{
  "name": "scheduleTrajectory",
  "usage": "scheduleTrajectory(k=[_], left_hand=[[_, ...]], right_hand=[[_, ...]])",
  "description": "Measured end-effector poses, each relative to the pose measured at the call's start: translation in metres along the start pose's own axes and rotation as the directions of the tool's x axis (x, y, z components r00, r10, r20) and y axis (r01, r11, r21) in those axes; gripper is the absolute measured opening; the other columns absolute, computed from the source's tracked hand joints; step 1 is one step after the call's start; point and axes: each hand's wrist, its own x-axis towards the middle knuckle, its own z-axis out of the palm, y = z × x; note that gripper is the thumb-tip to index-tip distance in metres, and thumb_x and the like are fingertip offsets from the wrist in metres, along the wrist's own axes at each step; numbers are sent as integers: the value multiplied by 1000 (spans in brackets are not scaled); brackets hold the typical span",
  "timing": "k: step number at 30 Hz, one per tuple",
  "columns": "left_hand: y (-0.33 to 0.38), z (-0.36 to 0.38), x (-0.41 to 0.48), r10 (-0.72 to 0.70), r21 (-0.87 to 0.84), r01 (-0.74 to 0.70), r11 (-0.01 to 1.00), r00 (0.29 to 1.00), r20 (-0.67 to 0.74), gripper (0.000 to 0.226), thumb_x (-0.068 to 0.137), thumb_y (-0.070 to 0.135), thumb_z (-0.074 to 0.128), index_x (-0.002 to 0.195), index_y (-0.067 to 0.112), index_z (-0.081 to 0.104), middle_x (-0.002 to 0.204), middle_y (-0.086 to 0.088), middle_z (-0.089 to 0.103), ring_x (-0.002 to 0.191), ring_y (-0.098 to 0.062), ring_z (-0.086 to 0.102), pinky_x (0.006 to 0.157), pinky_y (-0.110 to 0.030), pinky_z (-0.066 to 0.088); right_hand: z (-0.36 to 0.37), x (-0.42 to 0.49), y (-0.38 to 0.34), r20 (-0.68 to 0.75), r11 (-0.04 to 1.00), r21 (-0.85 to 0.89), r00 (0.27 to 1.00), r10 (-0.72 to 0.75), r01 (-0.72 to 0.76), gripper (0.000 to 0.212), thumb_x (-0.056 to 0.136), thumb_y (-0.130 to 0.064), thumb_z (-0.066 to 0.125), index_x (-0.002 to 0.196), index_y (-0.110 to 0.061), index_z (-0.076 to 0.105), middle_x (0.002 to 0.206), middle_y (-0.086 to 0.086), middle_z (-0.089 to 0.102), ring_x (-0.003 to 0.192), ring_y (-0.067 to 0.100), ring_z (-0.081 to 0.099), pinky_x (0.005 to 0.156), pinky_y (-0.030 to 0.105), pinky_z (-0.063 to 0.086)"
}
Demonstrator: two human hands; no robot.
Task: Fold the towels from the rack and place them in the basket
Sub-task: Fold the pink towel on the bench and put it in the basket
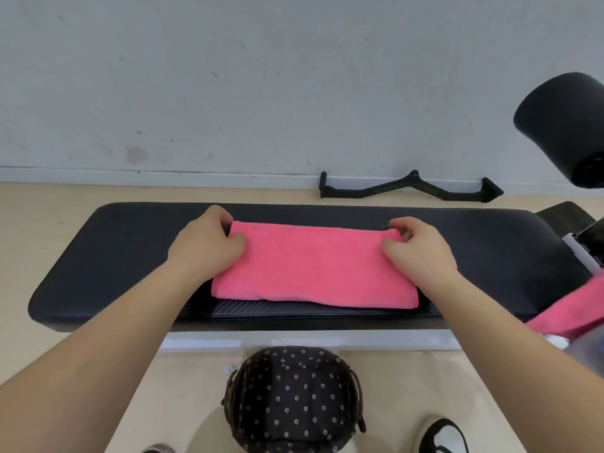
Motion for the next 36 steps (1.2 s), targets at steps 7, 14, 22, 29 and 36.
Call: scheduleTrajectory(k=[7, 14, 22, 29, 36], left_hand=[[9, -1, -4, 22, 49, -24, 999, 999, 50, 29, 91, 54, 62, 97, 25, 58, 103, 2, 58, 84, -19, 60, 67, -34, 46], [17, -9, -21, -1, -362, -14, 932, 999, -41, 18, 95, 32, 69, 97, 19, 57, 93, 3, 59, 80, -12, 54, 66, -30, 44], [18, -24, -43, -174, -491, 345, 800, 917, 359, 28, 93, 37, 74, 102, 11, 73, 98, -7, 77, 86, -25, 75, 66, -34, 59], [14, -37, -47, -195, -726, 351, 592, 936, 293, 28, 95, 27, 73, 110, 4, 68, 105, -14, 77, 86, -26, 73, 74, -39, 60], [31, -55, -57, -183, -812, 302, 500, 953, 242, 18, 93, 19, 69, 105, 6, 69, 94, -11, 76, 79, -26, 70, 64, -34, 56]], right_hand=[[-1, 0, 0, -6, 996, 74, 999, 40, -39, 13, 92, -29, 59, 100, -26, 70, 85, -9, 64, 84, 16, 63, 68, 34, 51], [-5, -28, -22, -193, 909, -281, 910, -366, 306, 38, 94, -27, 59, 132, -21, 64, 137, 3, 55, 120, 28, 55, 87, 43, 52], [47, -79, -37, 470, 772, -391, 830, -300, 500, 60, 105, -60, 21, 161, -48, 6, 173, -2, -11, 158, 26, -15, 126, 51, -10], [58, -89, -49, 490, 748, -433, 828, -273, 503, 71, 95, -74, 15, 160, -51, 2, 172, 0, -13, 157, 28, -19, 125, 54, -14], [41, -81, -72, 182, 899, -136, 902, -390, 416, 61, 81, -67, 61, 133, -36, 63, 123, -9, 54, 123, 17, 49, 106, 38, 41]])
